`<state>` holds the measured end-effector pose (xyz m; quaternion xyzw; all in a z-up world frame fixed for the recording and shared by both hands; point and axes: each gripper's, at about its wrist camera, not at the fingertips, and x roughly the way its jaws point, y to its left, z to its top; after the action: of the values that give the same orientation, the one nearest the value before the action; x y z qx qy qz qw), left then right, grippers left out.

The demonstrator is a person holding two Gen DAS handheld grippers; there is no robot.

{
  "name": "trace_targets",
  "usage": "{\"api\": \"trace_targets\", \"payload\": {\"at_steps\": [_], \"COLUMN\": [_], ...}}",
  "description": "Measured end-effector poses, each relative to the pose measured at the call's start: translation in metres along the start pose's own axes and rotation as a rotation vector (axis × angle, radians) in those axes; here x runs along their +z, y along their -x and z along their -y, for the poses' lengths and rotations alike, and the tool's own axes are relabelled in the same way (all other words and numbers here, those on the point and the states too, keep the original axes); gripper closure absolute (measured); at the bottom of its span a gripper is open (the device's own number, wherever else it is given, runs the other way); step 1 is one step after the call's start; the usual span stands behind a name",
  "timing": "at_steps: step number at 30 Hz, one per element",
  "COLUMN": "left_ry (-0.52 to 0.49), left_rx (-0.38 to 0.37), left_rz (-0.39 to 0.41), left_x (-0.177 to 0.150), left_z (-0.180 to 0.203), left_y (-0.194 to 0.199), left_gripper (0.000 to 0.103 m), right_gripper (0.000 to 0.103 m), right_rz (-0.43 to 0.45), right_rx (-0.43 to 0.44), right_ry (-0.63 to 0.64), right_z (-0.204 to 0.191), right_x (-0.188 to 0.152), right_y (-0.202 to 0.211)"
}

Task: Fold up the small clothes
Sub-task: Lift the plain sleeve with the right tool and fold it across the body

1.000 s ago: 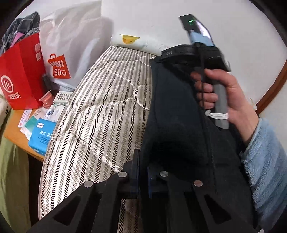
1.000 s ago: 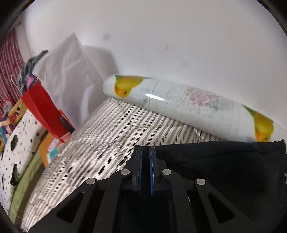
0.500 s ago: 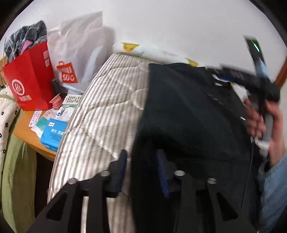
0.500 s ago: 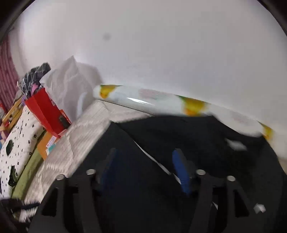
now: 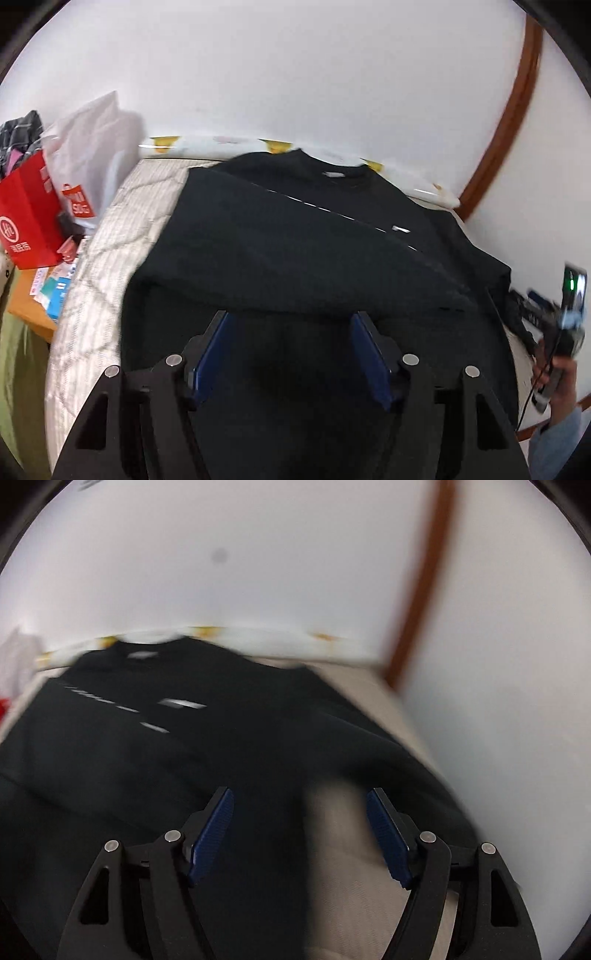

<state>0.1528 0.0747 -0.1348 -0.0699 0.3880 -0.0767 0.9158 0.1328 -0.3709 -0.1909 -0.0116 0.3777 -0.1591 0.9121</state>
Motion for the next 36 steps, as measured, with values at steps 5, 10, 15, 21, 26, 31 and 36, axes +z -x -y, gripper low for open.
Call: {"api": "trace_targets", "payload": {"at_steps": [5, 10, 15, 21, 26, 31, 36], "left_ry": [-0.035, -0.019, 0.011, -0.001, 0.007, 0.016, 0.024], "left_rx": [-0.02, -0.072, -0.072, -0.029, -0.033, -0.061, -0.076], "left_rz": [-0.018, -0.04, -0.071, -0.085, -0.096, -0.109, -0.122], "left_x": [-0.005, -0.011, -0.016, -0.016, -0.016, -0.019, -0.023], "left_z": [0.039, 0.06, 0.065, 0.065, 0.06, 0.056, 0.051], "left_y": [-0.009, -0.02, -0.03, -0.036, -0.037, -0.041, -0.045], "left_gripper": [0.039, 0.039, 0.039, 0.039, 0.039, 0.039, 0.039], "right_gripper": [0.03, 0.03, 0.03, 0.082, 0.096, 0.096, 0.096], "right_rz": [-0.096, -0.142, -0.164, -0.147, -0.118, -0.041, 0.079], "right_rx": [-0.095, -0.139, -0.143, -0.09, -0.157, -0.204, -0.172], "right_ry": [-0.071, -0.107, -0.141, -0.167, -0.151, -0.27, -0.311], "right_z": [0.075, 0.099, 0.108, 0.119, 0.14, 0.192, 0.2], "right_x": [-0.048, -0.059, -0.052, -0.045, -0.022, 0.02, 0.076], "right_y": [-0.029, -0.059, -0.084, -0.095, -0.1, -0.086, -0.055]}}
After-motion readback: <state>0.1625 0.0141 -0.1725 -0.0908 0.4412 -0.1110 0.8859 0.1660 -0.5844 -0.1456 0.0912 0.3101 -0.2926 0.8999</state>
